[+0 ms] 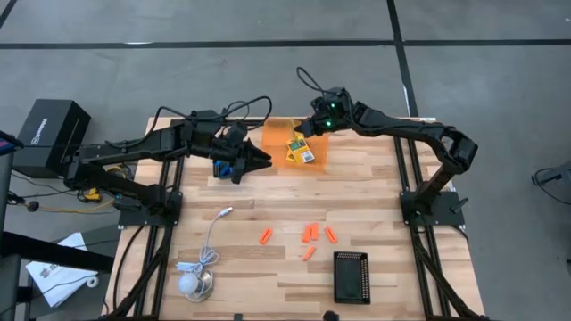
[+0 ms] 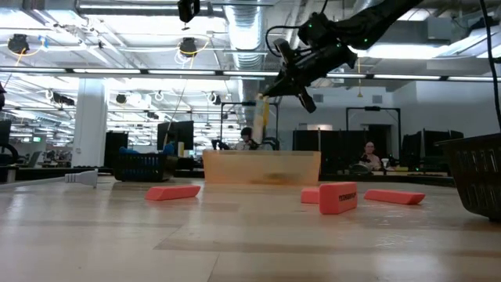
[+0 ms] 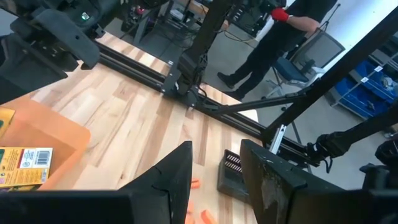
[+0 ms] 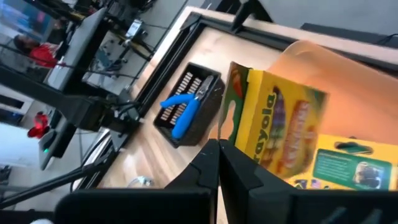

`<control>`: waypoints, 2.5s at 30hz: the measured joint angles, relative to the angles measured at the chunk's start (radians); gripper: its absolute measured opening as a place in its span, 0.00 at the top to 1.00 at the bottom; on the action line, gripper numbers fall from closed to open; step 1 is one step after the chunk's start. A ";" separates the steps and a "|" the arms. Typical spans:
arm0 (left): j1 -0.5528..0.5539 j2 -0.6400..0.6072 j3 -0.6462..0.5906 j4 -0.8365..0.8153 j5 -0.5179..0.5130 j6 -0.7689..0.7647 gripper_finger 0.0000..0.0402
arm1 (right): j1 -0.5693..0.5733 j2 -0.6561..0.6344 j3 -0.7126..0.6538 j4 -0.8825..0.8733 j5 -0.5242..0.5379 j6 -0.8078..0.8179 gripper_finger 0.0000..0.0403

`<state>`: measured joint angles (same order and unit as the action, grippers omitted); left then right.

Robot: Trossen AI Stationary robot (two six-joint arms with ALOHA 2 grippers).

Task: Pick & Place School Supplies
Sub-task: Put the crayon box into the orange bin, then put the eraser into the bottom black bin

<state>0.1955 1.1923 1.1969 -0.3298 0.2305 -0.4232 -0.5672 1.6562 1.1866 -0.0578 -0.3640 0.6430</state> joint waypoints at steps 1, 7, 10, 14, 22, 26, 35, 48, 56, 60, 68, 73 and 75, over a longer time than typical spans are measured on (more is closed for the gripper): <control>0.000 0.000 0.000 0.000 -0.001 0.000 0.67 | -0.003 0.000 0.000 0.000 0.002 0.000 1.00; 0.000 0.000 0.000 0.002 -0.003 0.000 0.67 | -0.008 0.000 0.000 0.001 -0.001 0.001 0.96; 0.000 0.000 0.000 0.002 -0.003 0.000 0.67 | -0.007 0.000 0.000 0.002 -0.002 0.002 0.88; 0.000 0.000 0.000 0.002 -0.003 0.000 0.67 | 0.000 0.000 0.000 0.002 0.010 0.004 0.74; -0.005 0.016 0.002 -0.008 -0.003 0.024 0.67 | 0.045 -0.010 -0.001 0.075 0.004 -0.010 0.55; -0.017 0.073 0.002 -0.046 -0.003 0.057 0.67 | 0.086 -0.065 -0.001 0.235 -0.029 0.000 0.54; -0.104 0.261 0.000 -0.057 -0.053 0.163 0.67 | 0.126 -0.335 0.000 0.184 -0.054 -0.077 0.62; -0.102 0.274 0.000 -0.097 -0.331 0.163 0.67 | 0.356 -0.719 0.000 -0.491 0.168 -0.234 0.60; -0.141 0.077 0.000 -0.593 -0.597 0.045 0.67 | 0.491 -0.597 -0.001 -0.600 0.234 -0.461 0.60; -0.203 0.007 0.000 -0.841 -0.643 -0.127 0.67 | 0.510 -0.476 0.000 -0.567 0.157 -0.647 0.59; -0.348 0.002 -0.004 -1.018 -0.743 -0.290 0.67 | 0.641 -0.225 0.022 -0.578 0.104 -0.874 0.60; -0.365 0.004 -0.089 -1.023 -0.743 -0.303 0.67 | 0.748 -0.072 0.120 -0.565 0.119 -0.880 0.60; -0.375 -0.007 -0.134 -1.020 -0.744 -0.317 0.67 | 0.782 -0.016 0.159 -0.572 0.143 -0.879 0.60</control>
<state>-0.1799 1.1851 1.0632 -1.3497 -0.5134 -0.7407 0.2145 1.6402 1.3451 -0.6299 -0.2208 -0.2365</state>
